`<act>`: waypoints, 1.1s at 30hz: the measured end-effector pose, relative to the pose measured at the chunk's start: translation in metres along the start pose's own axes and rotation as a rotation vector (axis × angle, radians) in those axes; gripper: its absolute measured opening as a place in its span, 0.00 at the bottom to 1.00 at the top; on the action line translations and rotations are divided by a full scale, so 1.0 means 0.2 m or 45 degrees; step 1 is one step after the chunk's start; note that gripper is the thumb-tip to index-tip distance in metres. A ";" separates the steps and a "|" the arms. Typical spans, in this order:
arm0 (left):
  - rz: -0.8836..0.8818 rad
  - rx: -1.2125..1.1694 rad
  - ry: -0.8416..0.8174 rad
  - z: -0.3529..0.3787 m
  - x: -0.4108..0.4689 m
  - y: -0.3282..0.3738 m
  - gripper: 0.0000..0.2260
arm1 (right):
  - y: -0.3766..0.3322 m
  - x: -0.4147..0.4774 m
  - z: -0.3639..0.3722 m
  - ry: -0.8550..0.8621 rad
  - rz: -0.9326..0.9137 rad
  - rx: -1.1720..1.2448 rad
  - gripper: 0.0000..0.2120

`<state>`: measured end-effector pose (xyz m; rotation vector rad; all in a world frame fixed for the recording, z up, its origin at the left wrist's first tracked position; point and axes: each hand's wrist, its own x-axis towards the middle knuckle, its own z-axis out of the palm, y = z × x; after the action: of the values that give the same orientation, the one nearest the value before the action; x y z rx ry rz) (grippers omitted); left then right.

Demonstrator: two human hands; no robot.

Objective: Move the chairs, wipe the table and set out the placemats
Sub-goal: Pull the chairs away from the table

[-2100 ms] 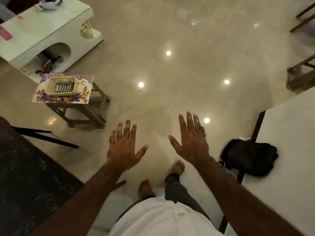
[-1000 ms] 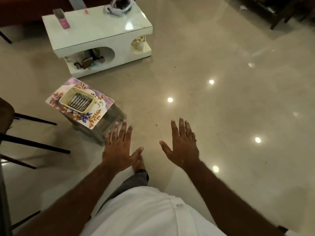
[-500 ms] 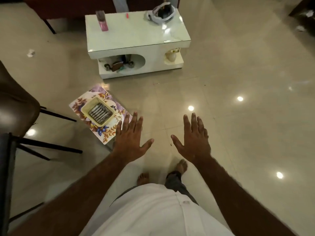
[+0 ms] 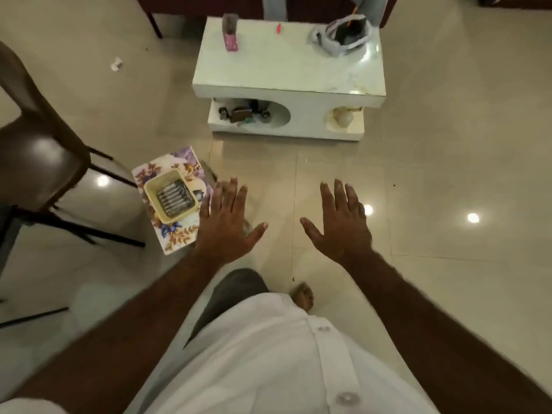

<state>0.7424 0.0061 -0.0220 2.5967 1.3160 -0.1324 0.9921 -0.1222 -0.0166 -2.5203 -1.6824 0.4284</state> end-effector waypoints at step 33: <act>-0.687 -0.206 -0.033 -0.24 1.41 -0.74 0.48 | -0.65 2.30 -0.25 -0.206 -0.626 -0.171 0.48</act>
<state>0.7896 0.3242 -0.0498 2.0455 1.8968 -0.1387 1.0537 0.3536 -0.0247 -2.0807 -2.3704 0.4933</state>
